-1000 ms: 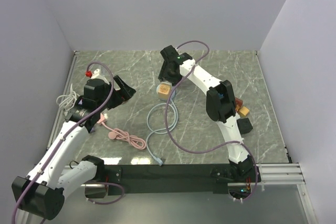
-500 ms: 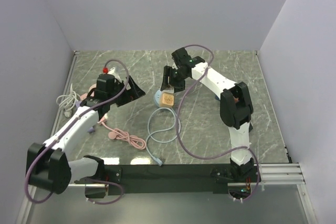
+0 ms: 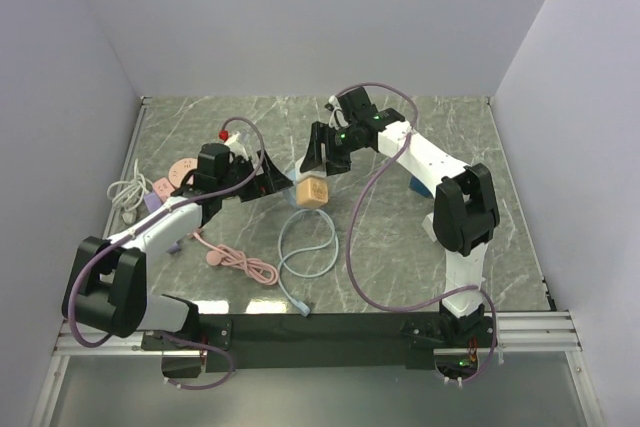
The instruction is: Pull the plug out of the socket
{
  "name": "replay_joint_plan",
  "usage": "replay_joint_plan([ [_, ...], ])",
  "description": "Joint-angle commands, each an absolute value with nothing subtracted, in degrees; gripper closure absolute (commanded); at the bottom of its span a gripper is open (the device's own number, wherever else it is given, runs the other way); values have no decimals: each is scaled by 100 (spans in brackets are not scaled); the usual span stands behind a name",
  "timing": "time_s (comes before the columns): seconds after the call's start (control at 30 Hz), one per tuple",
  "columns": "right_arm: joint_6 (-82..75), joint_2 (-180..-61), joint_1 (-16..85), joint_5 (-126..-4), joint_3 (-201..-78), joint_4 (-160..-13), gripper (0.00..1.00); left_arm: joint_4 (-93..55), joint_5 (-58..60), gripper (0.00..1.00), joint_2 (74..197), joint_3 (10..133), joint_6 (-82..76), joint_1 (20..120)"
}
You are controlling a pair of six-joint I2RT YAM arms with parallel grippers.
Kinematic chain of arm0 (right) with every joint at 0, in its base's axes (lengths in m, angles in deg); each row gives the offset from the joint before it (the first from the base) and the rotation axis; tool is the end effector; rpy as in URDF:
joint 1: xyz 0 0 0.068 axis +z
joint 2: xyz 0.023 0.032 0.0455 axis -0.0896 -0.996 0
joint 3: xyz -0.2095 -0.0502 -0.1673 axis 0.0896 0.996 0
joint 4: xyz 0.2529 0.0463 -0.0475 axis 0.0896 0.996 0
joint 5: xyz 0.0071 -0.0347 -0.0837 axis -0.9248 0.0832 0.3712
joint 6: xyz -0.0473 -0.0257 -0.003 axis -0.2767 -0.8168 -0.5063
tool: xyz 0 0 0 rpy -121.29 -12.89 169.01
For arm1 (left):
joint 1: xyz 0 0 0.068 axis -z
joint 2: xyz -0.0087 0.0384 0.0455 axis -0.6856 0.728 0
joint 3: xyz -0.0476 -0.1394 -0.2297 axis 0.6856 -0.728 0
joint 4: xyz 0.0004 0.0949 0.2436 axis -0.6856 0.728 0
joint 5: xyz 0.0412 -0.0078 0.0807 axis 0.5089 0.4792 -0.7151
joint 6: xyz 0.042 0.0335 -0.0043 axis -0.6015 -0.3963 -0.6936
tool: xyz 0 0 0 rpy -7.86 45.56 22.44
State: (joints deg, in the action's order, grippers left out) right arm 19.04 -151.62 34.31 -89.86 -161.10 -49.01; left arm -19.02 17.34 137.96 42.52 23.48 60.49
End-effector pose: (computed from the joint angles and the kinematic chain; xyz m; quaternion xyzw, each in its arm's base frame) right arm 0.3699 0.2286 0.2685 -0.0862 0.9106 0.3823 0.1314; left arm 0.2720 -0.0997 0.2266 -0.0536 0.8596 -0.3835 0.3334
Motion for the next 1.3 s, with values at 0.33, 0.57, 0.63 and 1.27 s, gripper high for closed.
replay_joint_plan([
  [0.33,1666,-14718,3458,-10002,-16211,-5097,100,-1950,1803,50,14306,4617,1622,6552],
  [0.57,1587,-14682,3529,-9994,-16045,-5141,100,-2143,1890,89,14315,4687,1868,6622],
  [0.63,1735,-14647,3546,-9932,-15904,-5385,96,-2257,1951,99,14307,4679,1974,6622],
  [1.27,2378,-15095,3652,-9413,-15753,-6240,91,-2179,1882,99,13902,4547,2229,6762],
])
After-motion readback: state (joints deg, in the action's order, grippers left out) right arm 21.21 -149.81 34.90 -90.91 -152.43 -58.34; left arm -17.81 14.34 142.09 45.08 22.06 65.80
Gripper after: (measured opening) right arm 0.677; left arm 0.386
